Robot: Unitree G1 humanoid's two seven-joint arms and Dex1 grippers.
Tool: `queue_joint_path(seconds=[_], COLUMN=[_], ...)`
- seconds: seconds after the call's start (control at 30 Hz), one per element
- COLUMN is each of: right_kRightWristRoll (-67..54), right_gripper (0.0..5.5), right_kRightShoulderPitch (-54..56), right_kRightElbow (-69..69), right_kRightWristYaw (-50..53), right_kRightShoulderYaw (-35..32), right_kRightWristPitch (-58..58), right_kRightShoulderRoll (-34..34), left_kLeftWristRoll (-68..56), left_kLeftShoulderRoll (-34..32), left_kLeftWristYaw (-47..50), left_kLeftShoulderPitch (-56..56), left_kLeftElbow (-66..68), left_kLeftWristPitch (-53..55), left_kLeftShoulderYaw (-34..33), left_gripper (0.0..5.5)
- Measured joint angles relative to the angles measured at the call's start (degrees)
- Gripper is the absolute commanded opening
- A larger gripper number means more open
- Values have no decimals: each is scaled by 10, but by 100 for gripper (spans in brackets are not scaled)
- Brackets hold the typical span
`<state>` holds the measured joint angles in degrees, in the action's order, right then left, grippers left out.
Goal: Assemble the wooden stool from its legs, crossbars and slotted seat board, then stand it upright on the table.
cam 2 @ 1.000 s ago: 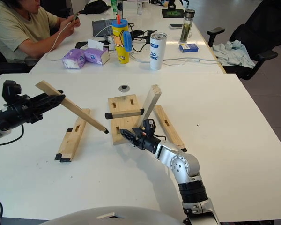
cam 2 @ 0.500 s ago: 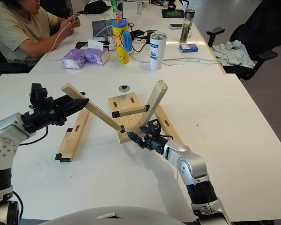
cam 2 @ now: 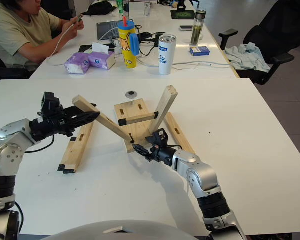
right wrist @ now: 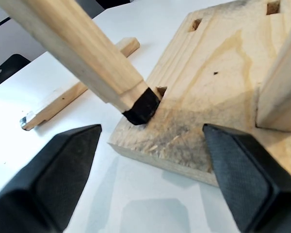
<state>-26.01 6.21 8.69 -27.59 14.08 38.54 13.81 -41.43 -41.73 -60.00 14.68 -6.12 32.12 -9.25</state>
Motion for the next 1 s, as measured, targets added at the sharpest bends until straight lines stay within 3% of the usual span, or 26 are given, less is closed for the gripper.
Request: queue_joint_path(seconds=[0.47, 1.0], right_kRightWristRoll=[9, 18], right_gripper=[387, 387], right_kRightShoulderPitch=[-5, 7], right_kRightElbow=[9, -9], right_kRightWristYaw=[7, 12], right_kRightShoulderYaw=[7, 20], right_kRightWristPitch=[10, 34], right_kRightShoulderRoll=[-2, -6], left_kLeftWristRoll=[84, 135], left_kLeftShoulderRoll=[-54, -12], left_kLeftWristYaw=[-8, 7], left_kLeftShoulderPitch=[75, 91], left_kLeftElbow=[-73, -9], left_kLeftWristPitch=[18, -74], left_kLeftShoulderYaw=[92, 174], left_gripper=[207, 207])
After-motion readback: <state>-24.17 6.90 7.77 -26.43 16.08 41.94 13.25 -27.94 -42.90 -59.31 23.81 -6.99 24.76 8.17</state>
